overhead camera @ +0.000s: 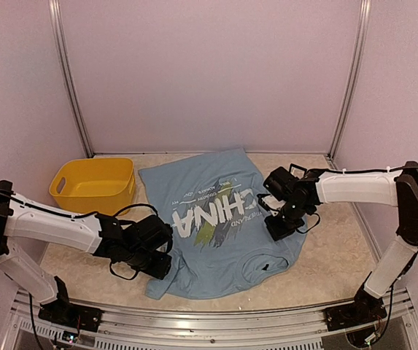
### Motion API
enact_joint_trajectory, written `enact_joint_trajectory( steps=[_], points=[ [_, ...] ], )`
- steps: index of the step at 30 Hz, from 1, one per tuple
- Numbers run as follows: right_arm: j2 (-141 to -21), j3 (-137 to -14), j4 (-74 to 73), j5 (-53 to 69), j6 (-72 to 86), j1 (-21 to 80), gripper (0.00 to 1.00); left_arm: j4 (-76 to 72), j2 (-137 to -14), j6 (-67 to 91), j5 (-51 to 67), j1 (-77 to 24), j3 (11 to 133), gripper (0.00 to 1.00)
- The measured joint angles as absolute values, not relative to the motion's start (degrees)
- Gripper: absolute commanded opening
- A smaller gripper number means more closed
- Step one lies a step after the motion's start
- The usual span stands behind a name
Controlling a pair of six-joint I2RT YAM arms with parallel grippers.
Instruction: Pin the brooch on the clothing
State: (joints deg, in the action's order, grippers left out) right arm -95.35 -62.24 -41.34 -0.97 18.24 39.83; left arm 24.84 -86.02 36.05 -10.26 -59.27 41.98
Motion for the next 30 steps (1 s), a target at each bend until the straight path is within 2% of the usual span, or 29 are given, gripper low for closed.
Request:
enact_joint_trajectory(
  steps=[5, 9, 12, 15, 24, 30],
  points=[
    [-95.6, -62.4, -41.3, -0.6, 17.6, 39.8, 0.00, 24.4, -87.9, 32.1, -9.0, -61.6, 45.6, 0.49],
    [-95.8, -62.4, -41.3, 0.5, 17.6, 39.8, 0.00, 24.5, -91.9, 29.9, -8.6, -62.8, 48.2, 0.41],
    [-95.8, -62.4, -41.1, 1.0, 17.5, 39.8, 0.00, 24.6, -93.6, 29.1, -8.2, -63.2, 48.9, 0.26],
    [-95.8, -62.4, -40.8, 1.2, 17.4, 39.8, 0.00, 25.4, -93.7, 29.2, -7.6, -63.2, 49.3, 0.00],
    [-95.8, -61.3, -39.2, 1.0, 17.2, 39.8, 0.00, 32.2, -92.6, 30.6, -9.0, -61.4, 50.2, 0.00],
    [-97.2, -59.2, -38.6, 0.0, 17.2, 39.8, 0.00, 36.7, -83.5, 34.6, -15.2, -50.1, 48.0, 0.00]
  ],
)
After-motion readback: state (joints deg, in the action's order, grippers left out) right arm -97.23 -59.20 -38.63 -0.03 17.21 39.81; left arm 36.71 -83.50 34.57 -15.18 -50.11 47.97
